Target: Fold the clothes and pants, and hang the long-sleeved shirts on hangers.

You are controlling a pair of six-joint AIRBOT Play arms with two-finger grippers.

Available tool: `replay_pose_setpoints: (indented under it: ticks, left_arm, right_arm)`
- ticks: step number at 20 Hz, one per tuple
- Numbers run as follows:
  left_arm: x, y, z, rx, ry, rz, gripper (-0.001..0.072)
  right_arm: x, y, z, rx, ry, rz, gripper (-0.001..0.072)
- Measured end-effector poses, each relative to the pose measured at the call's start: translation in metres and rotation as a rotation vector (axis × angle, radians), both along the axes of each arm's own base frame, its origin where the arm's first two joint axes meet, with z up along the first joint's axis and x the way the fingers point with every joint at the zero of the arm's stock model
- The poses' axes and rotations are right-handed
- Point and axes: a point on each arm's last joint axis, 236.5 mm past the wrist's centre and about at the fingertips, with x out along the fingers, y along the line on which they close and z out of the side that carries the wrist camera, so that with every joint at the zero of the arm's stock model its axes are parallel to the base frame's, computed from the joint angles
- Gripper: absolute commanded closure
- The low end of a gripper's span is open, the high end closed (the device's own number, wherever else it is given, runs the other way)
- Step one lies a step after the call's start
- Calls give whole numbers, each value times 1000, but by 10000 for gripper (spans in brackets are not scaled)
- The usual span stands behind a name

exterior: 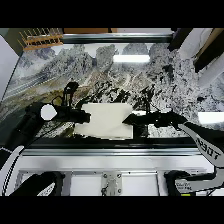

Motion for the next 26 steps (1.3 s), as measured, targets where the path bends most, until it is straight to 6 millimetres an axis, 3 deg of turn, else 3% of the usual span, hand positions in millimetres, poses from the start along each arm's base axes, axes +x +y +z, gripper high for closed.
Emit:
replay_pose_setpoints:
  ticks: [1, 4, 7, 10, 12, 14, 17, 20, 23, 26]
  left_arm:
    - [0, 0, 0, 0, 0, 1, 687]
    - [0, 0, 0, -1, 1, 3, 688]
    - [0, 0, 0, -2, 4, 6, 687]
    - [-1, 0, 0, -2, 5, 6, 687]
    - [-1, 0, 0, -2, 5, 6, 687]
    - [-1, 0, 0, -2, 5, 6, 687]
    - [0, 0, 0, -3, 3, 7, 687]
    - [0, 0, 0, -3, 3, 9, 687]
    - [0, 0, 0, -4, 4, 10, 687]
    - [0, 0, 0, -6, 6, 16, 687]
  right_arm:
    - [1, 8, 4, 10, -16, 18, 700]
    - [8, 21, 16, 21, -76, 64, 701]
    - [36, 4, 47, 4, -154, 38, 701]
    - [75, -71, 84, -112, -234, -95, 701]
    - [93, -152, 109, -227, -275, -251, 701]
    - [93, -240, 131, -343, -300, -429, 701]
    - [64, -355, 152, -495, -291, -666, 701]
    - [10, -431, 148, -608, -185, -833, 701]
    - [-41, -458, 123, -668, -29, -922, 700]
    - [-78, -449, 93, -673, 102, -942, 685]
